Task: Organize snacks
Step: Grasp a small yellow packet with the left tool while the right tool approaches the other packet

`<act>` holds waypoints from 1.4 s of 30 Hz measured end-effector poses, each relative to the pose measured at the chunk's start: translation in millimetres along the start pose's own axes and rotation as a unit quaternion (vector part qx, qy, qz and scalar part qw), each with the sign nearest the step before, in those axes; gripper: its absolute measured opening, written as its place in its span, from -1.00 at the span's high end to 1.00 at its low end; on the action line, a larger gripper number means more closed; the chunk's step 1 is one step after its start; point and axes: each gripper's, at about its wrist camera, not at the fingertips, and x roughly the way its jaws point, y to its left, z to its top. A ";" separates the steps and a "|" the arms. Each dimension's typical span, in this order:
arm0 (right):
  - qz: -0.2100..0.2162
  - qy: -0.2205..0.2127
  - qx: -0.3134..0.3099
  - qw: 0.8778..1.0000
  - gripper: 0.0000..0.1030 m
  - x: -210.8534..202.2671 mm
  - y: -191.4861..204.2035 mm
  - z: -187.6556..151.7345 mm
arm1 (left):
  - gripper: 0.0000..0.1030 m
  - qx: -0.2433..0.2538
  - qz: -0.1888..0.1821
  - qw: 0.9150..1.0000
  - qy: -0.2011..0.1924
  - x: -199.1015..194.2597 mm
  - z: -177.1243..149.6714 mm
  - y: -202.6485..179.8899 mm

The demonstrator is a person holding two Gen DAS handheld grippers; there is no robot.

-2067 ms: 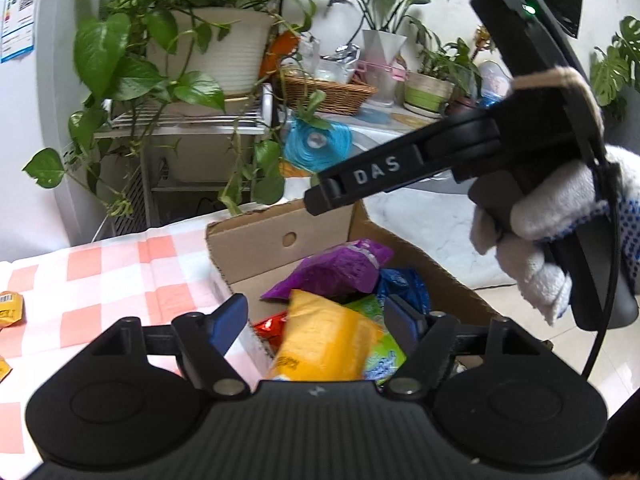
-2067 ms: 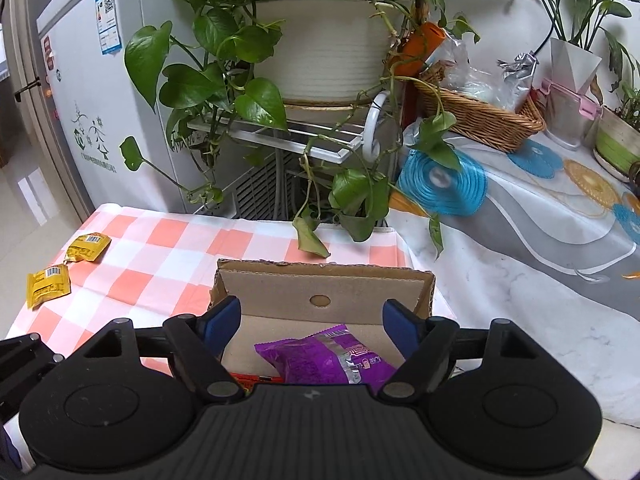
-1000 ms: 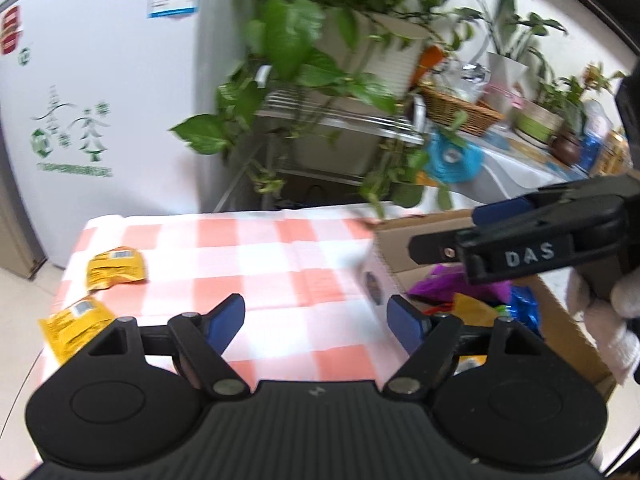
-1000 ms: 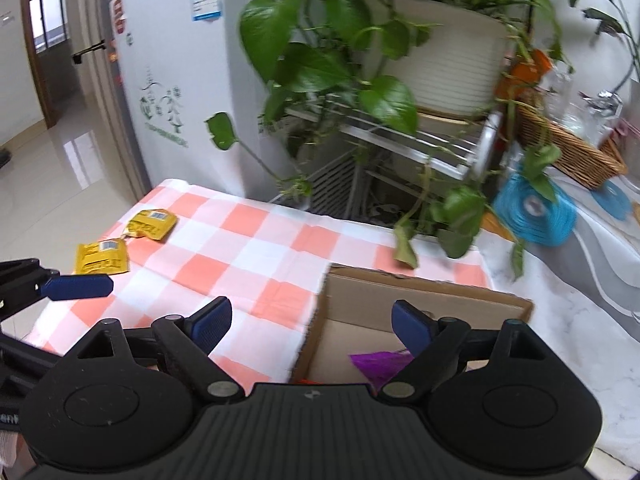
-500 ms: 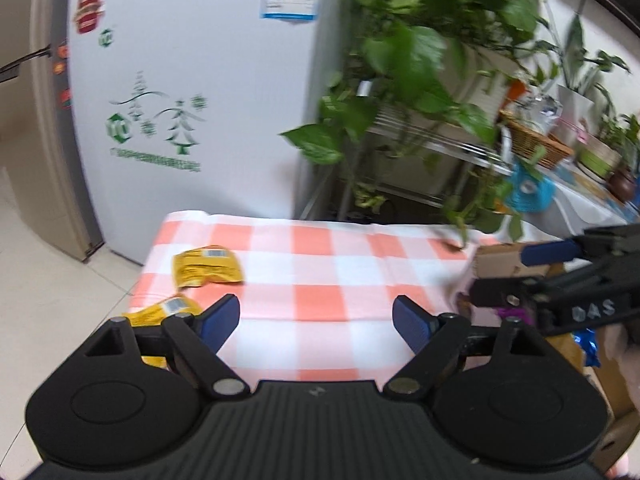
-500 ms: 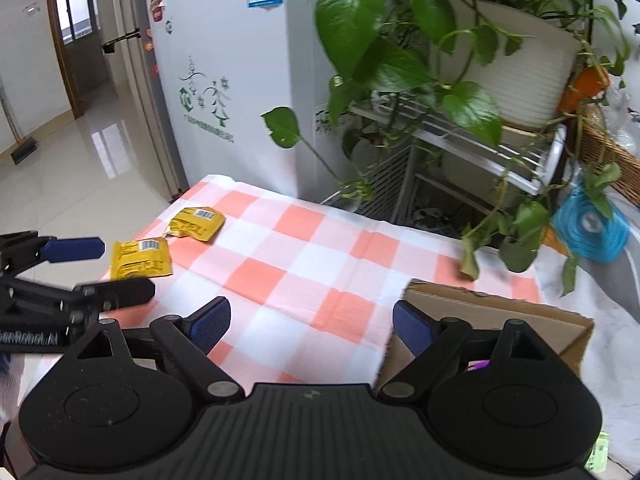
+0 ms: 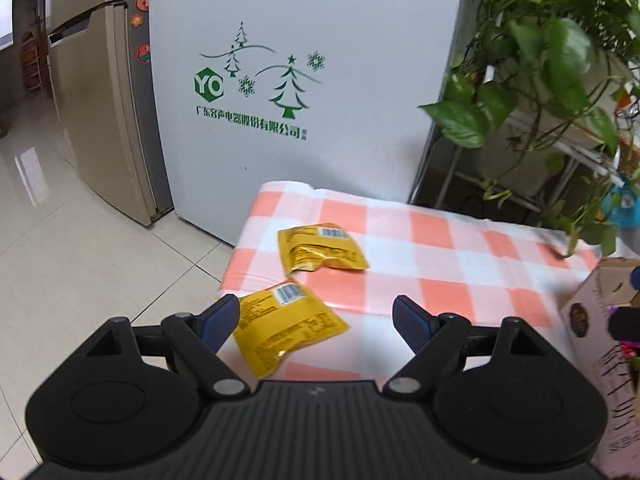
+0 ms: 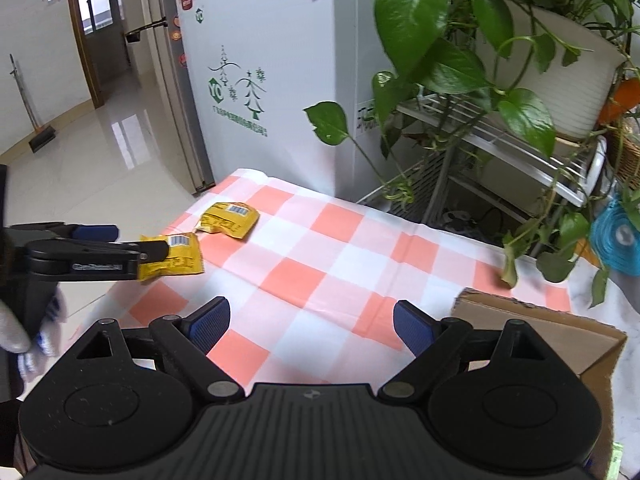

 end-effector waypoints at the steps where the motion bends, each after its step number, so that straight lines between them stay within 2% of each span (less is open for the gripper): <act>1: 0.004 0.000 0.001 1.000 -0.80 1.2 1.5 0.4 | -0.62 0.003 0.003 1.000 0.002 4.0 -0.4 1.4; 5: 0.012 0.006 -0.003 1.000 -0.80 6.9 7.8 1.0 | -0.62 0.016 0.012 1.000 0.004 19.8 -2.9 5.1; 9: 0.012 0.012 -0.008 1.000 -0.80 10.9 12.2 1.0 | -0.62 0.013 0.004 1.000 0.006 35.9 -0.1 8.7; 14: 0.009 0.016 -0.013 1.000 -0.80 12.9 12.6 0.4 | -0.62 0.039 0.002 0.999 -0.003 51.4 5.9 5.5; 20: 0.007 0.015 -0.016 1.000 -0.80 16.7 12.4 0.1 | -0.60 0.058 -0.004 0.998 0.008 68.9 5.9 4.8; 22: 0.006 0.018 -0.016 1.000 -0.80 17.9 12.0 -1.1 | -0.53 0.070 -0.010 0.997 0.020 73.9 1.7 3.1; 24: 0.003 0.019 -0.016 1.000 -0.80 19.0 12.0 -2.1 | -0.25 0.080 -0.016 0.996 0.036 78.6 -3.6 2.1; 27: 0.000 0.015 -0.016 1.000 -0.78 19.6 12.5 -1.8 | -0.18 0.067 -0.033 0.996 0.045 78.7 -9.6 4.5; 30: -0.002 0.010 -0.006 1.000 -0.71 21.7 12.4 -1.3 | 0.03 0.069 -0.042 0.995 0.053 73.4 -9.8 4.6; 35: -0.013 0.013 0.002 1.000 -0.63 29.6 18.5 -3.0 | 0.07 0.079 -0.067 0.992 0.072 60.2 -15.4 4.6; 39: 0.005 0.018 0.032 0.999 -0.62 38.2 27.7 -2.1 | 0.08 0.095 -0.092 0.988 0.081 49.6 -23.4 5.3; 42: 0.015 0.016 0.029 0.999 -0.62 50.6 42.6 0.4 | 0.08 0.107 -0.103 0.986 0.077 42.5 -30.4 4.4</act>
